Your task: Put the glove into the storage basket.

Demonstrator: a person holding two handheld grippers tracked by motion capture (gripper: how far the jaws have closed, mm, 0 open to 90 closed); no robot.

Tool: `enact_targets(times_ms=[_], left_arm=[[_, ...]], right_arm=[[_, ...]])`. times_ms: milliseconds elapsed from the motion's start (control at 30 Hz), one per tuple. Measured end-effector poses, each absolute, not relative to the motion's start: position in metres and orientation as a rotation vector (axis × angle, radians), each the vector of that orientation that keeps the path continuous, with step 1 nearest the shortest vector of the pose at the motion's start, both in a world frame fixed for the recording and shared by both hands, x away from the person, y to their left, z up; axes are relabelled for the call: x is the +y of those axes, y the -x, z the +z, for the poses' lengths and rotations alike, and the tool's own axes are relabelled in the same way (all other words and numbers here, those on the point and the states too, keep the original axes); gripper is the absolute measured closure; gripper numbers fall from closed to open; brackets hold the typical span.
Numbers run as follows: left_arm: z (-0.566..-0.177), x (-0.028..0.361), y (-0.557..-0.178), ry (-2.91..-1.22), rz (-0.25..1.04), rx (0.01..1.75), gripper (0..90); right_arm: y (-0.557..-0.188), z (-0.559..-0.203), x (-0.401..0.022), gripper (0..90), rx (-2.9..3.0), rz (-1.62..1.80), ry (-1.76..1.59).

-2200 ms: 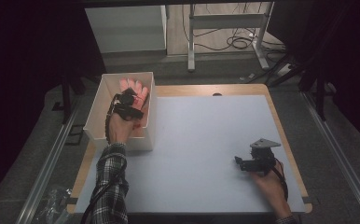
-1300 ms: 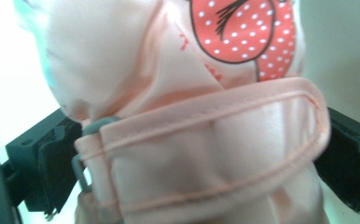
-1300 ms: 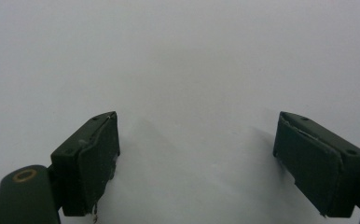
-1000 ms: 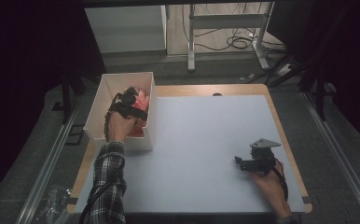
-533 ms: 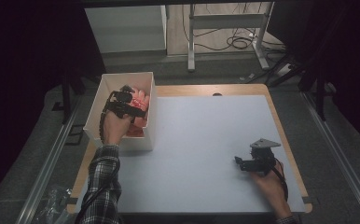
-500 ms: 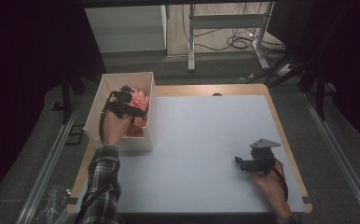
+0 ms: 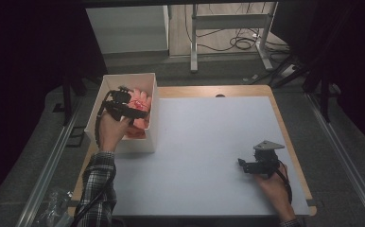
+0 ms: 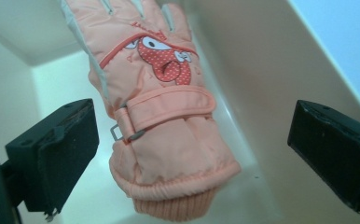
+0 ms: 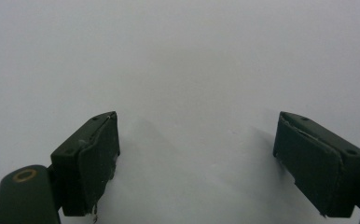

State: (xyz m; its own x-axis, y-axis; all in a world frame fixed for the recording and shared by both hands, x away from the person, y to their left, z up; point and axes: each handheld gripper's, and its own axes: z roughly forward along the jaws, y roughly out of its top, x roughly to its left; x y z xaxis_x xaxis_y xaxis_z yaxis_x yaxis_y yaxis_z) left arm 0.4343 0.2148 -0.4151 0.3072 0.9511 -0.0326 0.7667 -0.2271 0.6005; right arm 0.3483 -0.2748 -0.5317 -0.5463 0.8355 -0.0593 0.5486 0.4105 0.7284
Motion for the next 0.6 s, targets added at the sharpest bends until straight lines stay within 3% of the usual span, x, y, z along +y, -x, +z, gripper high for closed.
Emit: enact_targets(times_ms=[600], left_arm=[[-0.39,0.182,-0.411,-2.066,0.461,1.314,2.6]], right_arm=[[-0.348,-0.532,-0.275,14.8,2.255,0.935,-1.182]])
